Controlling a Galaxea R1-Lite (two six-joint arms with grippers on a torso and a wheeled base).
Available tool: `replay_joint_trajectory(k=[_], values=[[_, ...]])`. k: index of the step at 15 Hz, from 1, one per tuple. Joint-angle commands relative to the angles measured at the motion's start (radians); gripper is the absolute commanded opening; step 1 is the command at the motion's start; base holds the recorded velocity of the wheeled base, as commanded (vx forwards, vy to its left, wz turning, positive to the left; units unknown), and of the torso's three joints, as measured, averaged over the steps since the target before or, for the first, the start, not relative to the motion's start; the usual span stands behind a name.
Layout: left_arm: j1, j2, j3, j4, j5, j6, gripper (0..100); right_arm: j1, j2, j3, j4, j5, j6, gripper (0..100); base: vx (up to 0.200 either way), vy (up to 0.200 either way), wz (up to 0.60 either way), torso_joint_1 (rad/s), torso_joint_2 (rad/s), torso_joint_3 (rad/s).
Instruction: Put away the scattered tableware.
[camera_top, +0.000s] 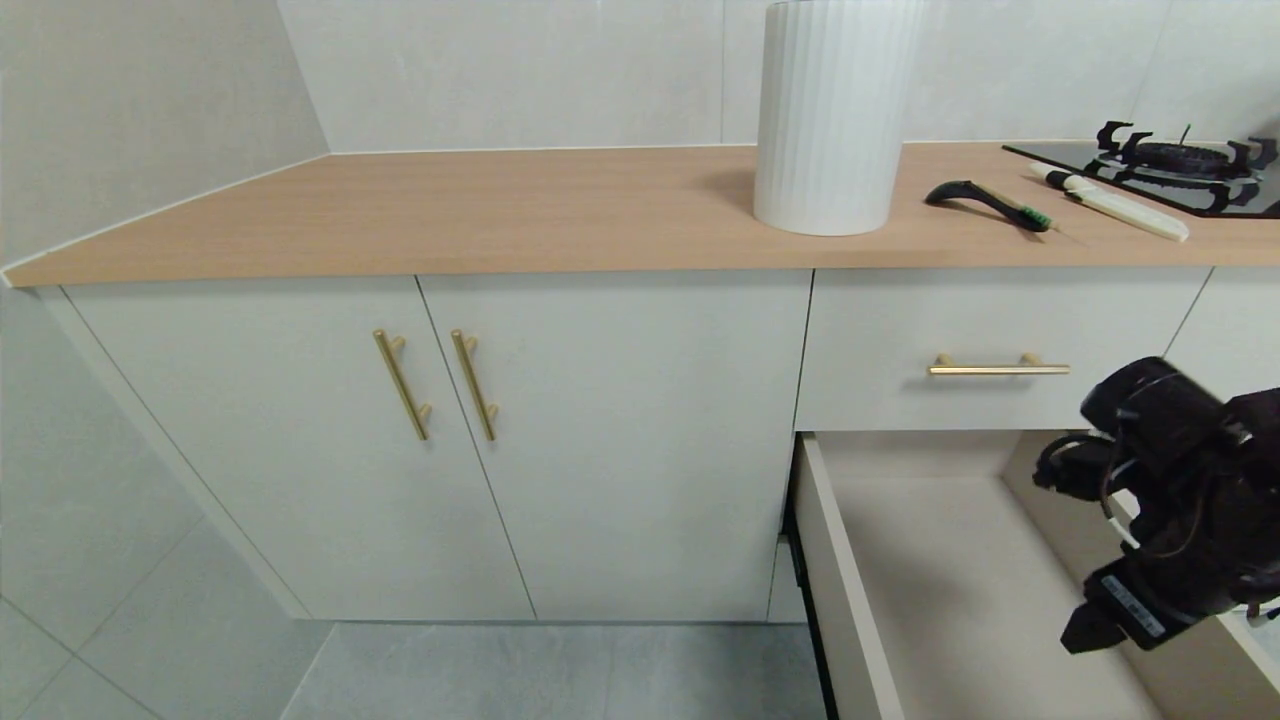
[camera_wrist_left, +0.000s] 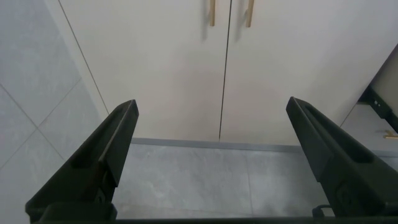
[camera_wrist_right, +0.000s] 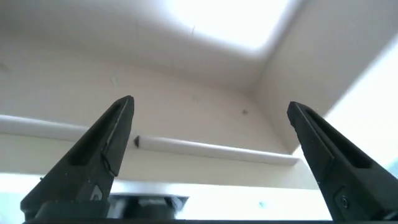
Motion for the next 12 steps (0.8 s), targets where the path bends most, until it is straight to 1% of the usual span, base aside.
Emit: replay_joint_trajectory(k=[1,3,6,7,9,11,12], values=[[0.0,0.0,0.0,-0.001,0.0,0.0,100,-0.001,-0.12,-0.036,-0.061,0.014,0.048,100,0.0,0.0,0.0,0.0,0.0,0.0],[0.0,0.0,0.0,-0.001,0.0,0.0,100,-0.001,-0.131,-0.033,-0.185,0.012,0.122,100,0.0,0.0,0.0,0.0,0.0,0.0],[0.0,0.0,0.0,-0.001,0.0,0.0,100,-0.015,-0.166,-0.075,-0.312,0.037,0.255,100,0.0,0.0,0.0,0.0,0.0,0.0],[0.0,0.0,0.0,-0.001,0.0,0.0,100,-0.029,-0.168,-0.127,-0.323,0.046,0.287,100,0.0,0.0,0.0,0.0,0.0,0.0],[0.0,0.0,0.0,-0.001,0.0,0.0,100,-0.061,-0.168,-0.257,-0.3,0.046,0.283,100,0.0,0.0,0.0,0.0,0.0,0.0],[0.0,0.0,0.0,-0.001,0.0,0.0,100,-0.087,-0.12,-0.426,-0.24,0.047,0.283,100,0.0,0.0,0.0,0.0,0.0,0.0],[0.0,0.0,0.0,-0.001,0.0,0.0,100,-0.119,-0.065,-0.535,-0.21,0.044,0.289,100,0.0,0.0,0.0,0.0,0.0,0.0]])
